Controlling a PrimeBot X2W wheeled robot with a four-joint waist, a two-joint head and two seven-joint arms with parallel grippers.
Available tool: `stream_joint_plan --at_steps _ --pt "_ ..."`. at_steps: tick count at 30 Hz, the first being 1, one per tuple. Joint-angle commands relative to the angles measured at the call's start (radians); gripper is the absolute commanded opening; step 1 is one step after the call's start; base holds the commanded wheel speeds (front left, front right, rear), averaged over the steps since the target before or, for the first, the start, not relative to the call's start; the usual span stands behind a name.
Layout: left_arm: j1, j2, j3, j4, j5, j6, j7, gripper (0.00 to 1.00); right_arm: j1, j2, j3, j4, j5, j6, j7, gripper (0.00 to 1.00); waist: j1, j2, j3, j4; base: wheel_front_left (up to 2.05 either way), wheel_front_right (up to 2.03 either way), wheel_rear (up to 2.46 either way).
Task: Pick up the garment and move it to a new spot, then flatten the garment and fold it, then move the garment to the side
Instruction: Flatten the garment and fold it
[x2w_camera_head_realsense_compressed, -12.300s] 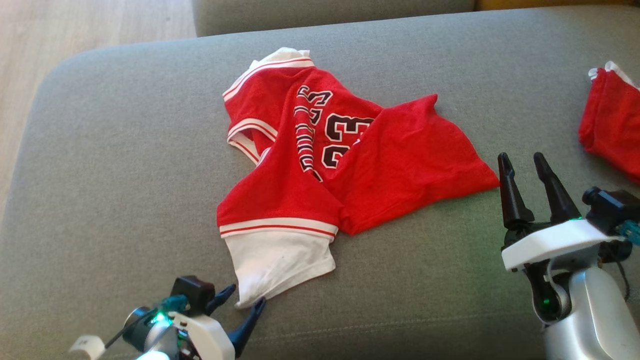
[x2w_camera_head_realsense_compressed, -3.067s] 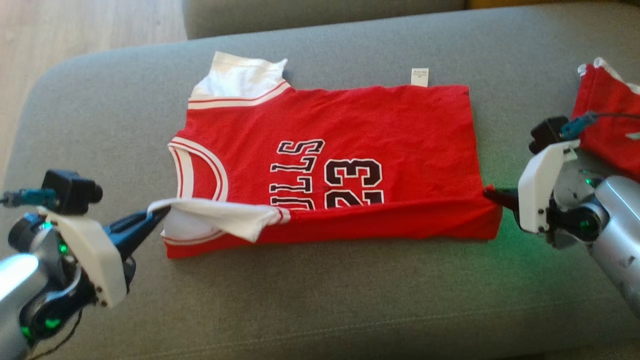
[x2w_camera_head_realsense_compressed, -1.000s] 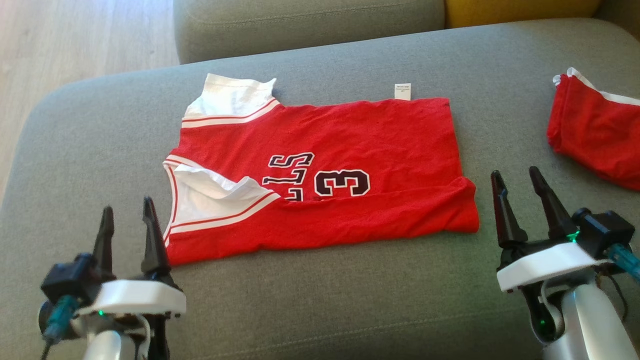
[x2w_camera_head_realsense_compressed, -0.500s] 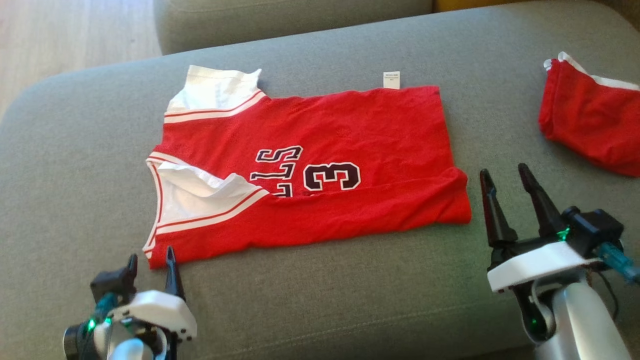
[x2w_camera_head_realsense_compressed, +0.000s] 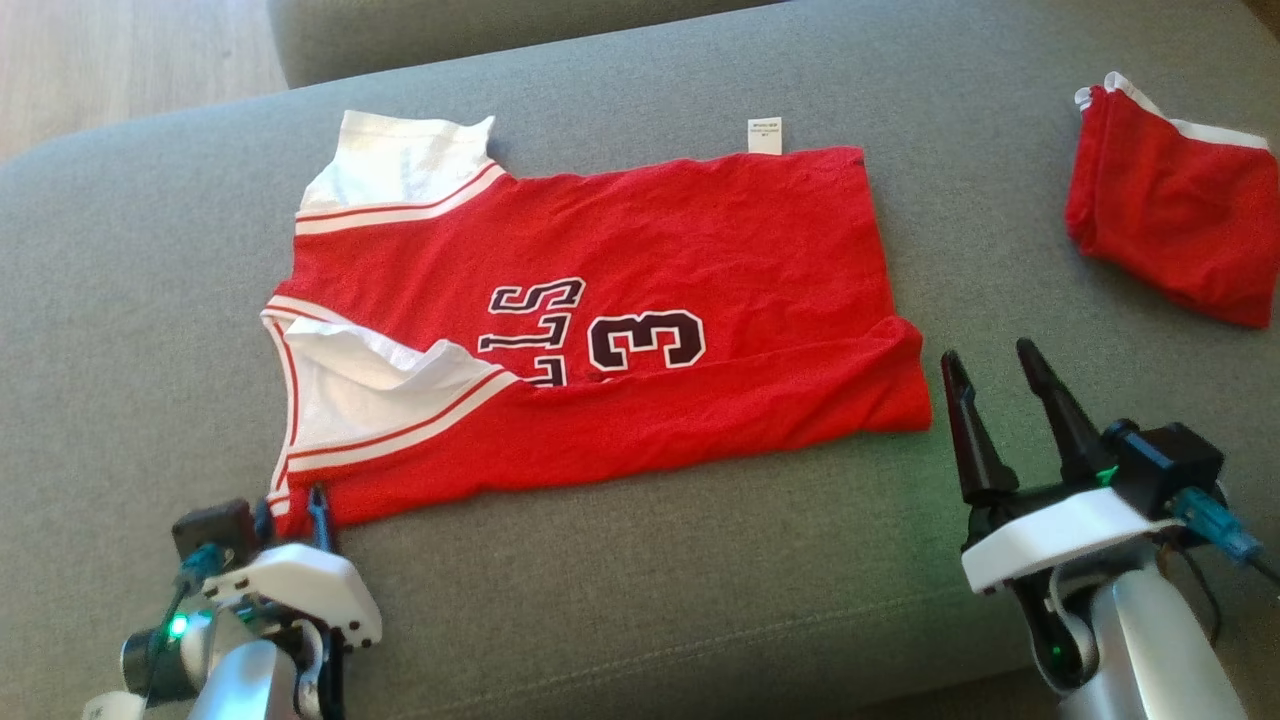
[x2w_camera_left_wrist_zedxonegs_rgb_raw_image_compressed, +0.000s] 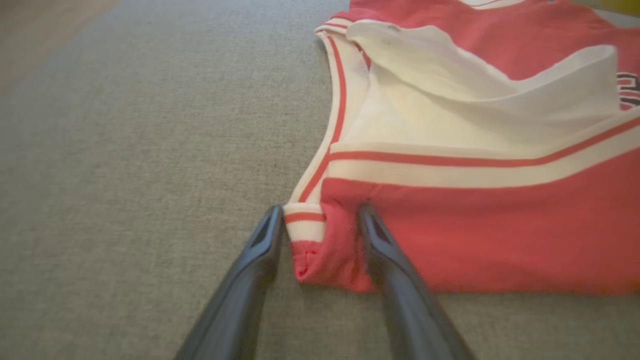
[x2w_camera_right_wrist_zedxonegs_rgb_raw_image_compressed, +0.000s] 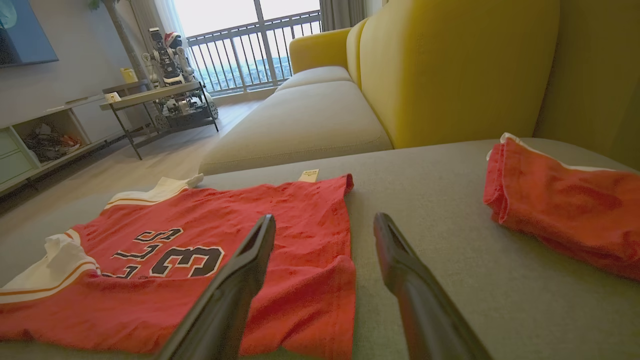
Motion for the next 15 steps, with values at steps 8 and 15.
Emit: stream_joint_plan --at_steps 8,15 --pt "-0.047 0.022 0.007 -0.022 -0.006 -0.039 -0.021 0.0 -0.04 0.003 -0.005 0.117 0.104 0.0 0.051 1.0 -0.0001 0.0 0.0 0.029 0.0 0.0 0.0" --pt "-0.023 0.024 0.006 -0.146 0.014 -0.038 -0.028 0.0 -0.115 0.003 -0.028 0.307 0.268 0.0 0.067 1.0 -0.0001 0.0 0.002 0.07 0.0 0.0 0.0"
